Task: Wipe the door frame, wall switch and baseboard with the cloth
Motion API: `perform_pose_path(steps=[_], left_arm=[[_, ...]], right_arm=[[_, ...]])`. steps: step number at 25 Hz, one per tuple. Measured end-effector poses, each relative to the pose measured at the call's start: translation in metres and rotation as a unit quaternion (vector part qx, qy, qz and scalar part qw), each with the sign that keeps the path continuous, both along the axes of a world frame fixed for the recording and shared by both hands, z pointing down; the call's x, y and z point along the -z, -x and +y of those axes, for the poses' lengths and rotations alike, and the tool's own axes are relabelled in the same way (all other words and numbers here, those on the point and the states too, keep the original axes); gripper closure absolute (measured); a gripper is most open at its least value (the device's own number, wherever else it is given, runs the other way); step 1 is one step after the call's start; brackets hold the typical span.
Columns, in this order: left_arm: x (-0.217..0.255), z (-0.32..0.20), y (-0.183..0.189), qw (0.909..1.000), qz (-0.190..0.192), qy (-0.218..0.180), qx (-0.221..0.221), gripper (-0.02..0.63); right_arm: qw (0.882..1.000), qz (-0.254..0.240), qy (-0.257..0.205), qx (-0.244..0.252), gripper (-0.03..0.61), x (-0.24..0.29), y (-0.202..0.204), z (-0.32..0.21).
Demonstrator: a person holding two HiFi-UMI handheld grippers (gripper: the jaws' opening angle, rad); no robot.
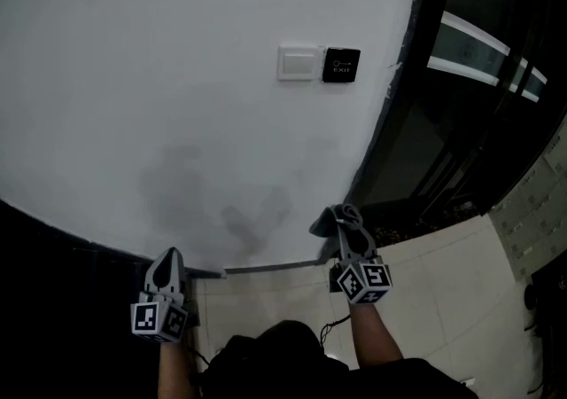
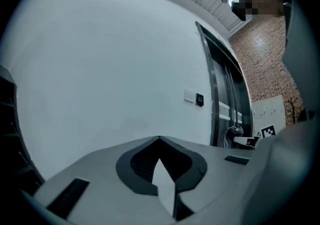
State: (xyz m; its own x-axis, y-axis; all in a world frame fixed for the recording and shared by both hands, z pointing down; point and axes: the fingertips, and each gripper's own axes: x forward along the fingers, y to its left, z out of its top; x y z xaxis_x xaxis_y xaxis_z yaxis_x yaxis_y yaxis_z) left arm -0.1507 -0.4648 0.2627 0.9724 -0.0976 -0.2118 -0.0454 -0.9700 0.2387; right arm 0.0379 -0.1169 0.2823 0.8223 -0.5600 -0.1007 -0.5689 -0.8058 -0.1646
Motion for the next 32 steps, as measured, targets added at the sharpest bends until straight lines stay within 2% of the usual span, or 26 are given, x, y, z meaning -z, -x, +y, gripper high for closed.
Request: perform_pose_path(steps=[2, 5, 12, 17, 22, 26, 30, 32], left_arm=[[-0.001, 0.006, -0.005, 0.9998, 0.006, 0.011, -0.016, 0.614], [-0.002, 0.006, -0.015, 0.9994, 0.008, 0.028, -0.017, 0.614], [0.008, 0.019, -0.038, 0.9986, 0.008, -0.004, -0.052, 0.614], [0.012, 0.045, -0.071, 0.9966, 0.014, -0.003, -0.081, 0.614], [0.012, 0.107, -0.118, 0.9913, 0.016, -0.005, -0.131, 0.614], [0.017, 0.175, -0.158, 0.986, 0.026, -0.018, -0.164, 0.614], [0.017, 0.241, -0.188, 0.9722, 0.019, -0.024, -0.232, 0.614], [0.013, 0.259, -0.202, 0.9659, 0.009, -0.041, -0.256, 0.614]], right_arm=[[1.0, 0.006, 0.006, -0.005, 0.489, 0.002, -0.002, 0.005], [1.0, 0.012, 0.006, -0.011, 0.489, 0.002, -0.007, 0.01], [1.0, 0.01, 0.013, -0.025, 0.489, 0.002, -0.019, 0.022], [0.999, 0.01, 0.013, -0.04, 0.489, 0.002, -0.026, 0.05], [0.997, 0.028, 0.006, -0.065, 0.489, 0.004, -0.026, 0.106], [0.994, 0.027, 0.028, -0.099, 0.489, 0.0, -0.017, 0.172], [0.989, 0.04, 0.069, -0.125, 0.489, 0.01, -0.017, 0.218], [0.986, 0.051, 0.089, -0.131, 0.489, 0.019, -0.027, 0.227]])
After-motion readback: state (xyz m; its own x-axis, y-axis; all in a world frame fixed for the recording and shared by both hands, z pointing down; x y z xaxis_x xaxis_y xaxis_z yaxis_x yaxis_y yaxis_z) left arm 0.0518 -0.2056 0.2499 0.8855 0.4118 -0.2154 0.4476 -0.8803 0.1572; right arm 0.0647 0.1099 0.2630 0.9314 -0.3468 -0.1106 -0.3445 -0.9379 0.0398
